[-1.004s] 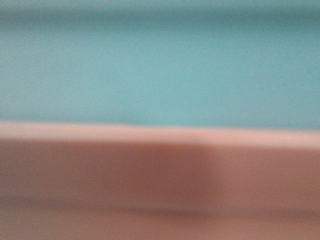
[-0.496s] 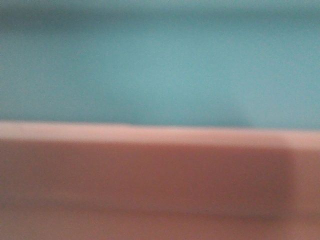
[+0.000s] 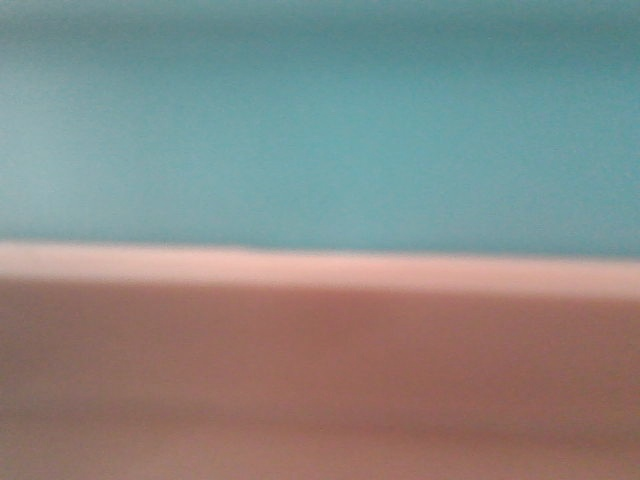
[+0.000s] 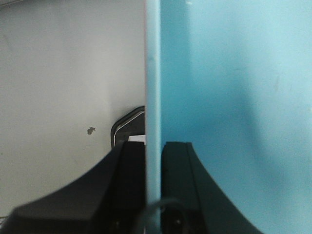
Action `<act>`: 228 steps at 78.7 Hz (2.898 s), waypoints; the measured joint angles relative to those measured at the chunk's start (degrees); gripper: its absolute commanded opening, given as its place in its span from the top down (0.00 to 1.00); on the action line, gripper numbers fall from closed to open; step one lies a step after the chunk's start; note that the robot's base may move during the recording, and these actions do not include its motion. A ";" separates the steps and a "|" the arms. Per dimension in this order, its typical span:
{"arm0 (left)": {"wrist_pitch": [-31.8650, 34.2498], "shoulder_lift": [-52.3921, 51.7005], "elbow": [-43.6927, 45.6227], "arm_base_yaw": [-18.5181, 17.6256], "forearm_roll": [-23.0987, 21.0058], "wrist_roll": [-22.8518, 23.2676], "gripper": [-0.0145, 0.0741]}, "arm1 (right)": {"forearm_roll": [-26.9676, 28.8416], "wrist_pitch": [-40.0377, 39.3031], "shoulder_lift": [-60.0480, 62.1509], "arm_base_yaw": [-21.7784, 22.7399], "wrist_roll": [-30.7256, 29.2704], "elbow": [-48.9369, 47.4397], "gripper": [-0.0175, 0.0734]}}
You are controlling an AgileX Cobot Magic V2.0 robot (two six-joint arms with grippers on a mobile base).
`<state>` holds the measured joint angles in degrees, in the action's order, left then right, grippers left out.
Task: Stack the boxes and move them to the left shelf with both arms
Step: 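Keep gripping the bin walls with both grippers as the base approaches the shelf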
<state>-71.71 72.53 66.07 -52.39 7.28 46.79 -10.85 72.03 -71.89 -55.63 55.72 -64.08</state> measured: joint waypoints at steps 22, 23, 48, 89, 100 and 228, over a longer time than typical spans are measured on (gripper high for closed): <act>-0.25 0.00 0.00 0.00 0.00 0.00 0.84 | 0.22 -0.22 -0.09 0.00 0.00 0.00 0.73; -0.25 0.00 0.00 0.00 0.00 0.00 0.84 | 0.22 -0.11 -0.09 0.00 0.00 0.00 0.73; -0.25 0.00 0.00 0.00 0.00 0.00 0.84 | 0.22 0.01 -0.09 0.00 0.00 0.00 0.73; -0.15 0.00 0.00 0.00 0.00 0.00 0.84 | 0.22 0.01 -0.09 0.00 0.00 0.00 0.73; -0.15 0.00 0.00 0.00 0.00 0.00 0.84 | 0.22 0.01 -0.09 0.00 0.00 0.00 0.73; -0.15 0.00 0.00 0.00 0.54 0.00 0.84 | -0.45 -0.73 -0.09 0.00 0.00 0.00 0.73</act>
<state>-71.86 72.53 66.07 -52.39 7.82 46.79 -11.30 71.30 -71.98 -55.63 55.72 -64.08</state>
